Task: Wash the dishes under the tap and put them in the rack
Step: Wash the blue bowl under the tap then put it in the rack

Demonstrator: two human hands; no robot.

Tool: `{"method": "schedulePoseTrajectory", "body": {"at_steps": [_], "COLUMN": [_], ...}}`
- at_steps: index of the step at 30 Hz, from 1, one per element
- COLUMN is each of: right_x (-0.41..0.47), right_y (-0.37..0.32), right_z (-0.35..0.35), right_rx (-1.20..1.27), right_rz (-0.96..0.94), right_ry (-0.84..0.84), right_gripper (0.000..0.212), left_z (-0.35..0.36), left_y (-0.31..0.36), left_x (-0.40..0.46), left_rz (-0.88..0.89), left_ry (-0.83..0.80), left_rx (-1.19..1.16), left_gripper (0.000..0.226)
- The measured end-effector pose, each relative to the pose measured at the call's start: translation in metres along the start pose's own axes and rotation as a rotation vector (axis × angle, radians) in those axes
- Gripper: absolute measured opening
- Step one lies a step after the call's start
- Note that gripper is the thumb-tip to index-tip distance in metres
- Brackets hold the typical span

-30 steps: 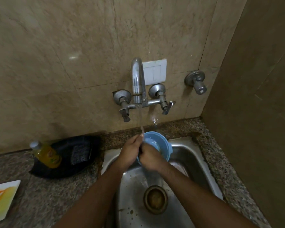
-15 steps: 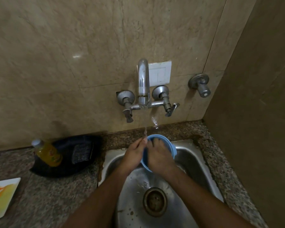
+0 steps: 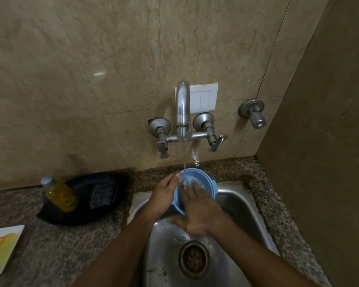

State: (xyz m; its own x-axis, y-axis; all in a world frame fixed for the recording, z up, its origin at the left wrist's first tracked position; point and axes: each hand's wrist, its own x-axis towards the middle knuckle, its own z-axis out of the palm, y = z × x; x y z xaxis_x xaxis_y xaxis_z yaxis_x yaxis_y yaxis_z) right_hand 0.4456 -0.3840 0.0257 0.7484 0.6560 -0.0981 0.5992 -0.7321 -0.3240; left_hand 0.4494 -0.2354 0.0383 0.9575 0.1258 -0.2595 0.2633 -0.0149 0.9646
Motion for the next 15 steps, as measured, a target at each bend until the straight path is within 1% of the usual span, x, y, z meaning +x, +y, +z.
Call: {"method": "schedulePoseTrajectory", "body": {"at_steps": [2, 3, 4, 5, 6, 8, 9, 10, 12, 13, 14, 15], "right_x": [-0.005, -0.008, -0.009, -0.008, -0.007, -0.004, -0.006, -0.008, -0.011, -0.008, -0.005, -0.001], "right_y": [0.002, 0.008, 0.015, 0.016, 0.012, -0.009, -0.016, -0.015, 0.004, 0.014, 0.016, 0.007], "right_z": [0.004, 0.007, 0.008, 0.010, 0.016, 0.029, 0.036, 0.042, 0.051, 0.053, 0.055, 0.055], "right_rx": [0.019, -0.020, -0.063, -0.070, -0.020, 0.243, 0.330, 0.320, 0.042, -0.063, -0.047, 0.074], "right_rz": [-0.149, -0.208, -0.221, -0.197, -0.146, -0.030, 0.008, -0.003, -0.094, -0.108, -0.086, -0.053], "right_ry": [-0.010, 0.022, 0.065, 0.110, 0.136, 0.170, 0.174, 0.202, 0.257, 0.241, 0.221, 0.229], "right_gripper": [0.085, 0.076, 0.069, 0.065, 0.064, 0.063, 0.062, 0.061, 0.057, 0.054, 0.050, 0.044], "left_z": [-0.004, -0.006, -0.006, -0.005, -0.002, 0.002, 0.000, -0.003, -0.011, -0.012, -0.010, -0.007], "left_y": [-0.002, -0.004, -0.007, -0.009, -0.009, -0.003, 0.001, 0.005, 0.006, 0.006, 0.007, 0.009], "left_x": [-0.002, -0.003, -0.005, -0.006, -0.007, -0.006, -0.005, -0.004, -0.007, -0.009, -0.011, -0.012], "left_rz": [0.033, 0.053, 0.075, 0.106, 0.135, 0.183, 0.209, 0.230, 0.242, 0.236, 0.220, 0.195], "left_ry": [0.016, 0.023, 0.029, 0.034, 0.043, 0.062, 0.065, 0.059, 0.049, 0.065, 0.087, 0.103], "left_rx": [0.041, 0.052, 0.061, 0.070, 0.088, 0.171, 0.242, 0.323, 0.480, 0.552, 0.639, 0.750], "left_gripper": [0.026, 0.025, 0.025, 0.026, 0.027, 0.028, 0.028, 0.028, 0.031, 0.032, 0.033, 0.034]}}
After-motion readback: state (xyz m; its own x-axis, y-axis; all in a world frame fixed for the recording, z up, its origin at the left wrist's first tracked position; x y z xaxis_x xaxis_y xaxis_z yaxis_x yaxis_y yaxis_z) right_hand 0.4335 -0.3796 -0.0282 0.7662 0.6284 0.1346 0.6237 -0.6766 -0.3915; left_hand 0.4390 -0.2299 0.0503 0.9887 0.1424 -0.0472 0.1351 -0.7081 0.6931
